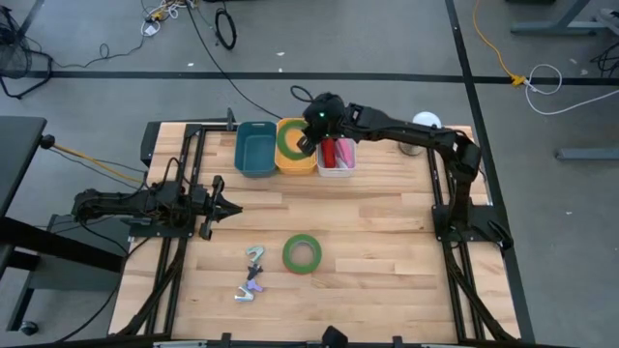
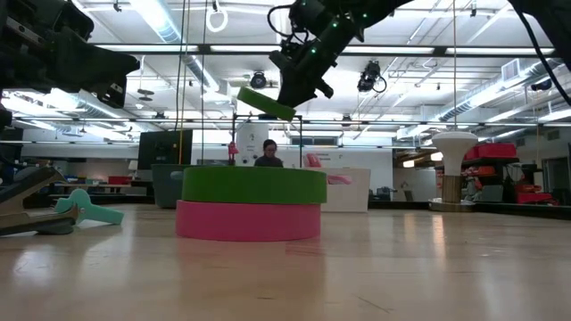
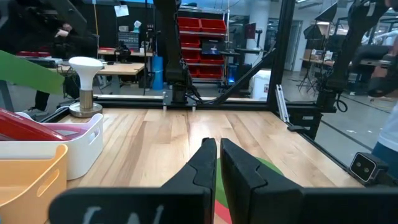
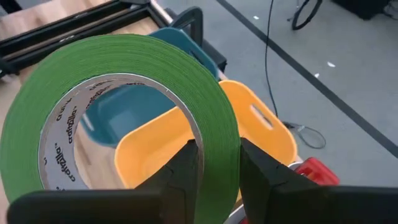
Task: Pick and place Stapler, Stapler remover, tape
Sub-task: Put the top green tape into the yellow bin
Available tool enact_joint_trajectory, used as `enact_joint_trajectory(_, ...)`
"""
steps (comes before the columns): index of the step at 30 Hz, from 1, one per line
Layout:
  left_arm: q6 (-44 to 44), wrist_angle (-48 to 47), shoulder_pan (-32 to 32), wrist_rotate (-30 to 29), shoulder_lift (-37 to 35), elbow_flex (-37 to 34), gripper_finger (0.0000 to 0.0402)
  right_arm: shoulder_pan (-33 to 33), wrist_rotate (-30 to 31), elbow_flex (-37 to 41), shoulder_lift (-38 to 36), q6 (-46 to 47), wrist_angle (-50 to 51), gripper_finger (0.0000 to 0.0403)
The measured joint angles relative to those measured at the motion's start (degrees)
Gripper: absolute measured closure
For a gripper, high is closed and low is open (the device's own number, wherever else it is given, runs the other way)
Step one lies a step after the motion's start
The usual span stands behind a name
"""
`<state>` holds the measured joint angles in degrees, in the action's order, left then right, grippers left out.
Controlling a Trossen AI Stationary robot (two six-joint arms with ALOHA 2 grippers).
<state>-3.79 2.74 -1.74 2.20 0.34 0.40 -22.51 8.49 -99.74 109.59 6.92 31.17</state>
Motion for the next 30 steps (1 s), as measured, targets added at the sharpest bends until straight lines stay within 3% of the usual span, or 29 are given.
enact_joint_trajectory(20, 0.00, 0.01, 0.00, 0.00, 0.02, -0.01, 0.0376, -2.79, -0.46, -0.05, 8.84, -3.24, -2.40, 0.0314)
enact_joint_trajectory(30, 0.00, 0.01, 0.01, 0.02, 0.02, -0.01, 0.0376, -3.03, -0.44, -0.05, 9.16, -3.41, -3.34, 0.0302)
